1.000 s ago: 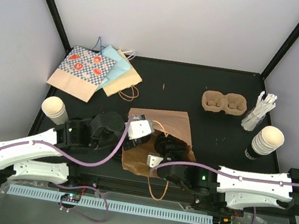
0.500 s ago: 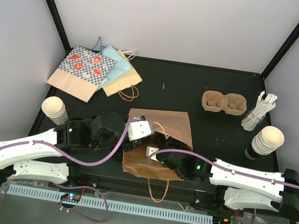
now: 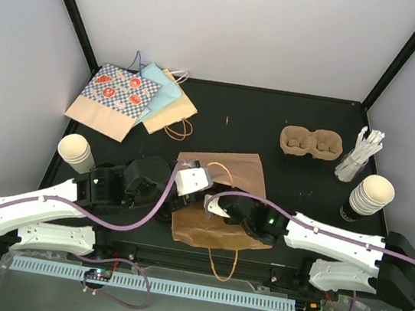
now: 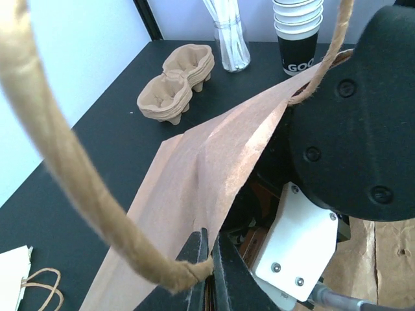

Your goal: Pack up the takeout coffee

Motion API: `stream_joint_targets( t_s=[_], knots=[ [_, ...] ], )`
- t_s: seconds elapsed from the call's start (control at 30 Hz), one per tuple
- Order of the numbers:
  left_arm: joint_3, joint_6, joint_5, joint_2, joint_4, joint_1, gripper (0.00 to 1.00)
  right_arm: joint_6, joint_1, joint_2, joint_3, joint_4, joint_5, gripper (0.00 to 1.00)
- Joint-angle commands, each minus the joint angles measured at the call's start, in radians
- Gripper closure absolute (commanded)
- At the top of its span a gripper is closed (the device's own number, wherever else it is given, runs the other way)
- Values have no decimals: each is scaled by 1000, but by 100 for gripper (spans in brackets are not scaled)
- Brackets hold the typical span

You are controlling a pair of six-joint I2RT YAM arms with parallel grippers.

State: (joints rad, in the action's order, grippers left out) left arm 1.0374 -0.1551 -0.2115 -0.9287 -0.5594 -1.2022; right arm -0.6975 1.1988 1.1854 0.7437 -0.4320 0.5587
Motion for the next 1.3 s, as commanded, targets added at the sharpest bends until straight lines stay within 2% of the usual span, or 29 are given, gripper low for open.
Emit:
stream_joint_targets(
  t_s=[0.0, 0.17, 0.57, 0.87, 1.27],
  knots=[
    [10, 4, 38, 10, 26, -10, 98, 18, -34, 15, 19, 17, -64, 52],
    [15, 2, 42, 5, 21, -10, 99, 20, -63, 25, 25, 41, -87, 52],
    [1, 25, 78, 5, 18, -10, 98, -46, -92, 40, -25, 277, -67, 54],
    [-7, 31, 105, 6, 24, -10, 98, -56, -107, 77, -38, 348, -38, 54],
    [3, 58, 100, 37, 34, -8, 98, -44, -137, 87, -18, 327, -64, 54]
  ],
)
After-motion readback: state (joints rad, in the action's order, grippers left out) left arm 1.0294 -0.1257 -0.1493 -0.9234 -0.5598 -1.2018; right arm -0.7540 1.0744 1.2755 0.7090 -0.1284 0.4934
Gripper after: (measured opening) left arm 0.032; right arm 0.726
